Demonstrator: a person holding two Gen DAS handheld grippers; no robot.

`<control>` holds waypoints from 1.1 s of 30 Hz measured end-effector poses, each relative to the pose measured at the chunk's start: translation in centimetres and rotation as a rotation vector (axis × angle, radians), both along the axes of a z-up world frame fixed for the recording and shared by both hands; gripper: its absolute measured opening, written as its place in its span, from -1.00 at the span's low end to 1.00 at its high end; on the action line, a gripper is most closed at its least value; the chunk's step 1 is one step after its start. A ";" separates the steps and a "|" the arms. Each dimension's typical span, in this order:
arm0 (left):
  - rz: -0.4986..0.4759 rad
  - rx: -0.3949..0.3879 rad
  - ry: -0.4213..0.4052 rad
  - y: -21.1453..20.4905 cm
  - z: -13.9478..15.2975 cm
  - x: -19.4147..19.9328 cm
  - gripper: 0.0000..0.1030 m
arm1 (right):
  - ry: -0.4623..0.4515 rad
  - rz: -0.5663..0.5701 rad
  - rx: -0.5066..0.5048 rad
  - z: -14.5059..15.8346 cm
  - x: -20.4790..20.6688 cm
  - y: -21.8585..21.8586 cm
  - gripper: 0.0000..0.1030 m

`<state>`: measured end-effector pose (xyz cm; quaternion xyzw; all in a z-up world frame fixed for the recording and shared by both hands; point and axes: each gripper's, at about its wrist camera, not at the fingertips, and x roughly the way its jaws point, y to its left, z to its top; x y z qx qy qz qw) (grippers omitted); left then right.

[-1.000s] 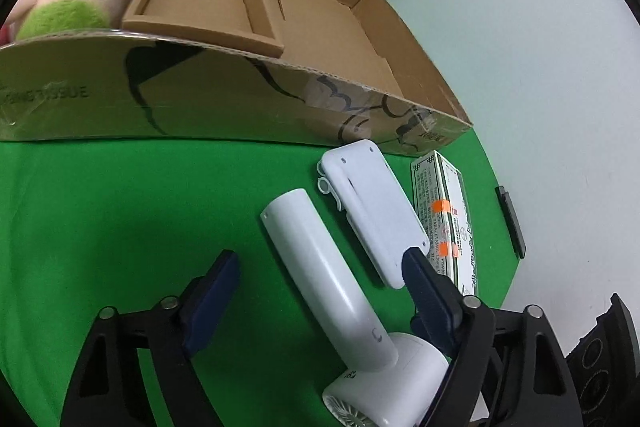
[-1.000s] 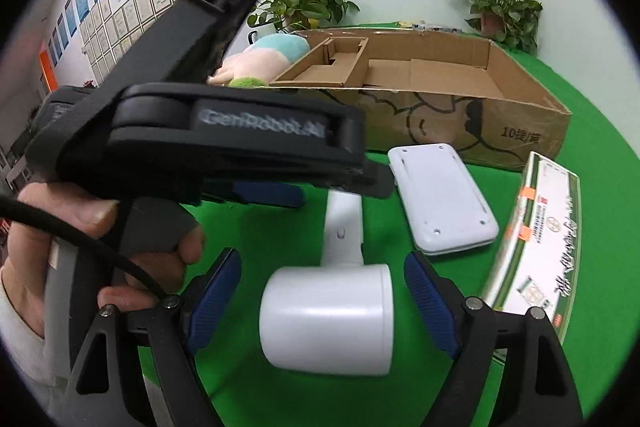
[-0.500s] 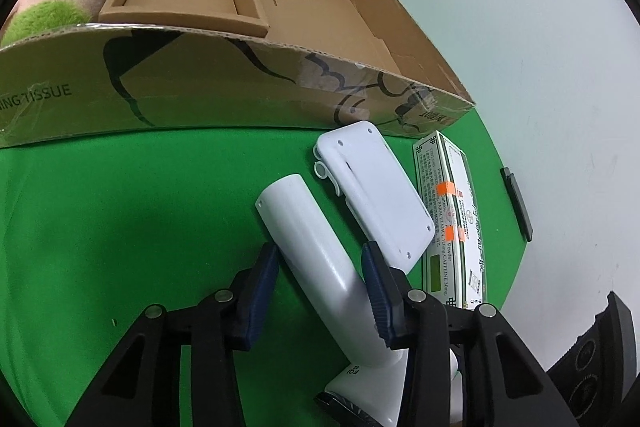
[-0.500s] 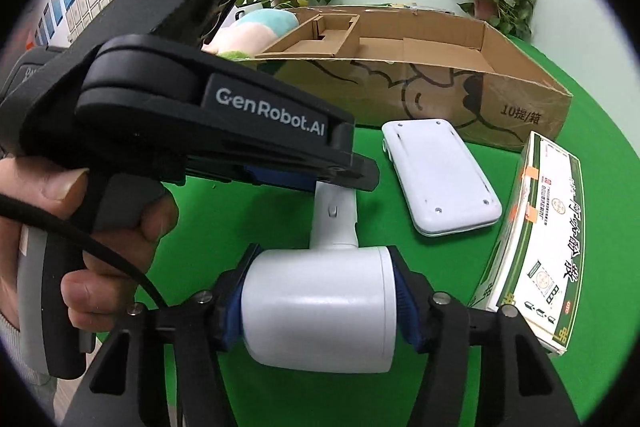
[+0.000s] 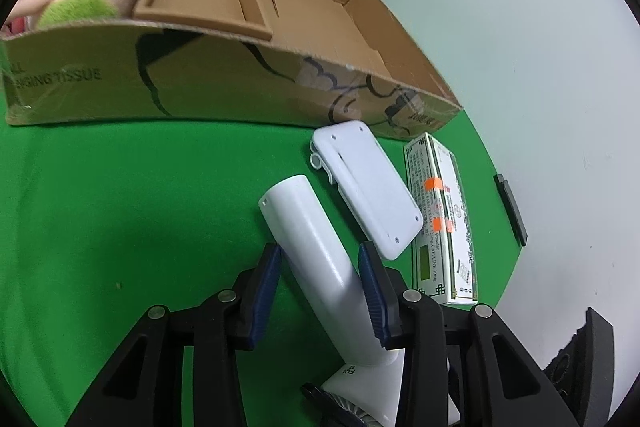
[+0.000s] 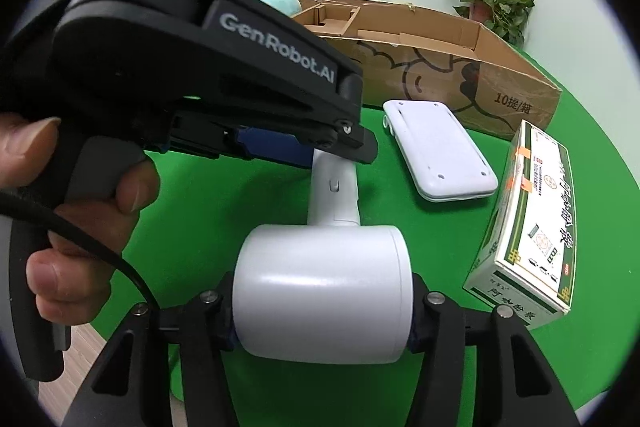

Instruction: Organize objects

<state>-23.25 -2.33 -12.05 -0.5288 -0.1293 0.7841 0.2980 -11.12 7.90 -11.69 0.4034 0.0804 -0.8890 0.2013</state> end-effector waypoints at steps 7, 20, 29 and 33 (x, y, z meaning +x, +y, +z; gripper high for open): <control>-0.013 0.000 0.059 -0.8 2.5 -0.1 -0.35 | 0.007 -0.020 -0.030 0.7 -0.6 -0.6 0.05; -0.027 0.006 0.071 0.8 3.1 -1.4 -0.36 | 0.027 -0.039 -0.035 1.8 -1.7 -1.0 0.05; -0.055 0.026 0.008 2.1 0.1 -1.2 -0.36 | -0.033 -0.068 -0.009 0.1 -1.0 0.4 0.06; -0.053 0.036 -0.009 1.9 -0.4 -1.3 -0.36 | -0.026 -0.067 -0.006 0.0 -1.1 0.6 0.06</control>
